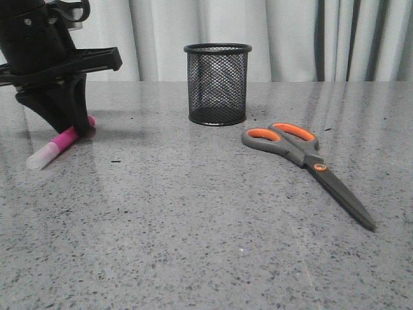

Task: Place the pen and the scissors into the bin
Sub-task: 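Lift the pink marker with the left gripper and drop it into the mesh cup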

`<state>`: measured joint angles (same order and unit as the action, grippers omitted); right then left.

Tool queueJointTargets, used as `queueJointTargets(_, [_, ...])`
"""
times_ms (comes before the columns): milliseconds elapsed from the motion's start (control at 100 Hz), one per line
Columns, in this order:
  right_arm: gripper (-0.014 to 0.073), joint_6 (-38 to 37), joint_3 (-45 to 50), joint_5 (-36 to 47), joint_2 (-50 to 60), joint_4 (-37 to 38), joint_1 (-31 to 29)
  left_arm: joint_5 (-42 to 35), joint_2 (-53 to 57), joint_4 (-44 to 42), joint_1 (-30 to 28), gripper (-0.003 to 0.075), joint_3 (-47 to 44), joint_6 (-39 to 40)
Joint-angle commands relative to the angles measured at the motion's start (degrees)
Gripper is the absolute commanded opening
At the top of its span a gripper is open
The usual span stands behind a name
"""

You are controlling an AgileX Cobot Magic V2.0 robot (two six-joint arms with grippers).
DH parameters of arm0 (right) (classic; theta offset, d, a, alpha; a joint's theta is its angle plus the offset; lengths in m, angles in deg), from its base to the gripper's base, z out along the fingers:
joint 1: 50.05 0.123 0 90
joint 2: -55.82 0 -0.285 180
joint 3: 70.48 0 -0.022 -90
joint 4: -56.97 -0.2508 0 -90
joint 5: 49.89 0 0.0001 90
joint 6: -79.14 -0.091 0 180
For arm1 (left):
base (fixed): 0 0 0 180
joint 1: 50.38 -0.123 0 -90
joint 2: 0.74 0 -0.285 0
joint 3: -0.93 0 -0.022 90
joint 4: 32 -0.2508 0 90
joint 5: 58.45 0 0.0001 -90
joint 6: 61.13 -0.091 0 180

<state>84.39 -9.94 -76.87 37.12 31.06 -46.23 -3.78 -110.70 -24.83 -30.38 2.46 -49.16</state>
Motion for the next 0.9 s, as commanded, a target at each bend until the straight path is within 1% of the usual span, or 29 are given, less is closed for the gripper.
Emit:
queueJointTargets(0, [0.032,0.8,-1.5,4.3,-1.2,-0.1,0.0,-4.2,2.3,2.4,0.5,-0.002,1.3,-4.5])
queueJointTargets(100, [0.032,0.8,-1.5,4.3,-1.2,-0.1,0.0,-15.1,7.8,3.7,1.9,-0.002,2.6,-9.0])
queueJointTargets(260, [0.032,0.8,-1.5,5.0,-1.3,-0.1,0.0,-38.5,14.1,8.6,7.3,-0.0019,3.4,-16.5])
queueJointTargets(290, [0.032,0.8,-1.5,5.4,-1.3,-0.1,0.0,-43.3,14.5,9.8,8.8,-0.0019,3.4,-16.9])
queueJointTargets(370, [0.032,0.8,-1.5,6.9,-1.3,-0.1,0.0,-52.8,14.4,11.9,11.9,-0.0019,3.4,-17.0])
queueJointTargets(460, [0.032,0.8,-1.5,7.1,-1.3,-0.1,0.0,-59.4,12.9,12.1,15.4,-0.0019,3.4,-17.0])
queueJointTargets(580, [0.032,0.8,-1.5,7.1,-1.3,-0.1,0.0,-64.0,10.0,12.1,17.6,-0.0019,3.4,-17.0])
queueJointTargets(889, [0.032,0.8,-1.5,6.6,-1.3,-0.1,0.0,-69.9,2.9,11.6,17.7,-0.0019,3.4,-17.0])
